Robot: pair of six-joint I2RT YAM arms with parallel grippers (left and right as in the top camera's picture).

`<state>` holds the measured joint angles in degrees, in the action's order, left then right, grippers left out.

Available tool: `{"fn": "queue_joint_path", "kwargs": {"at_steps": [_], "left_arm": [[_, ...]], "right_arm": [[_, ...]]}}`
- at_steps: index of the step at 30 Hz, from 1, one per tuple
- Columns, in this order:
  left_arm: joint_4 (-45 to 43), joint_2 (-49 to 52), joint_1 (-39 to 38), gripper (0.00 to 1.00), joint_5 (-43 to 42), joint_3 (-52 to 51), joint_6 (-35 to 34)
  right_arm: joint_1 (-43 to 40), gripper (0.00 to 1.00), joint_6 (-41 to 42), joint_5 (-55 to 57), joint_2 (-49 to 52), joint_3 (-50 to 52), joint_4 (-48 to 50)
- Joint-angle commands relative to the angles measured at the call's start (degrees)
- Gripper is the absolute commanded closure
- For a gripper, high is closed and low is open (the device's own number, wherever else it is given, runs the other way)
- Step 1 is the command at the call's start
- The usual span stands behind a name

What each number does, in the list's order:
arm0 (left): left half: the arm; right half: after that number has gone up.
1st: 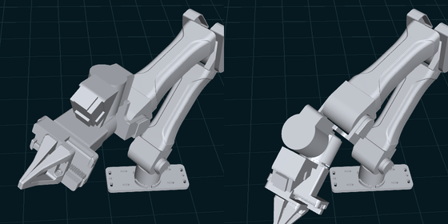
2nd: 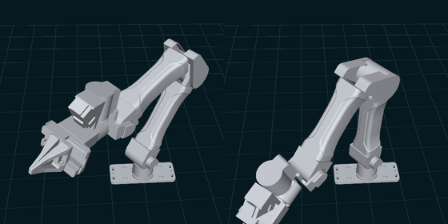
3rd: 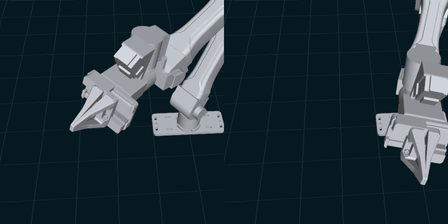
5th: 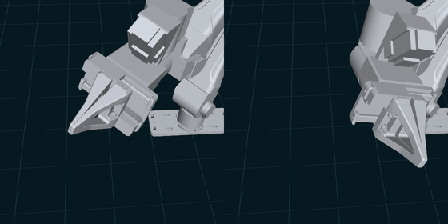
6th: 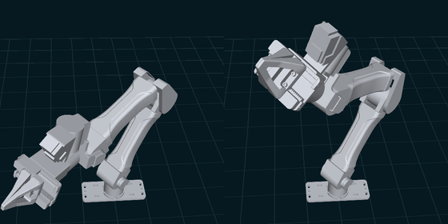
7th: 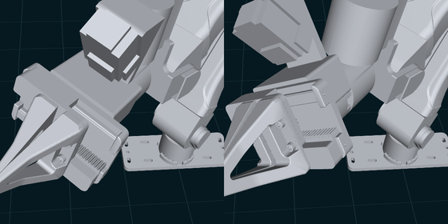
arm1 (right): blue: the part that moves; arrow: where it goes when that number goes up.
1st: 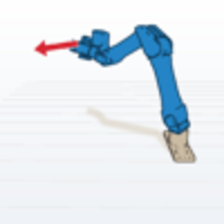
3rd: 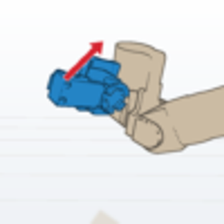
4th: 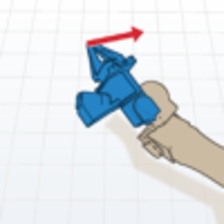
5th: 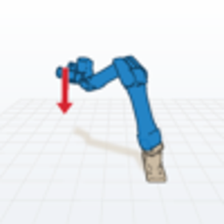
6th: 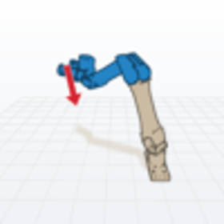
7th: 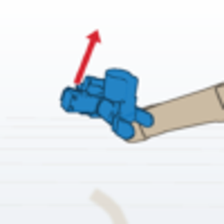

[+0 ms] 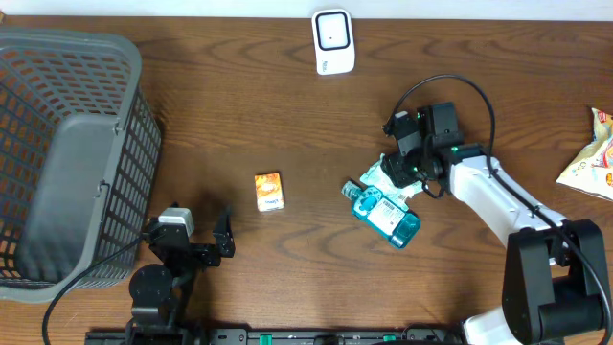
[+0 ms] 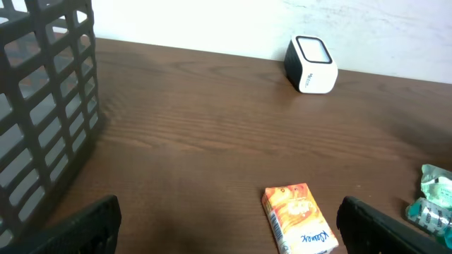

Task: Scan the item barcode
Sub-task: 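Reach the right gripper back toward the green wipe pack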

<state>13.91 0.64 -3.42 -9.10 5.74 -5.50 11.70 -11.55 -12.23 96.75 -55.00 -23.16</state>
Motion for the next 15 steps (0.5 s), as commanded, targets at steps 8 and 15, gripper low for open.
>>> {"fn": "queue_joint_path", "kwargs": {"at_steps": [8, 15], "left_arm": [[1.86, 0.0, 0.09, 0.02, -0.74, -0.81, 0.96], [1.86, 0.0, 0.09, 0.02, -0.74, -0.81, 0.96]], "right_arm": [[-2.91, 0.6, 2.1, -1.55, 0.02, 3.98, 2.73], [-5.4, 0.59, 2.12, -10.78, 1.81, 4.17, 2.36]]}}
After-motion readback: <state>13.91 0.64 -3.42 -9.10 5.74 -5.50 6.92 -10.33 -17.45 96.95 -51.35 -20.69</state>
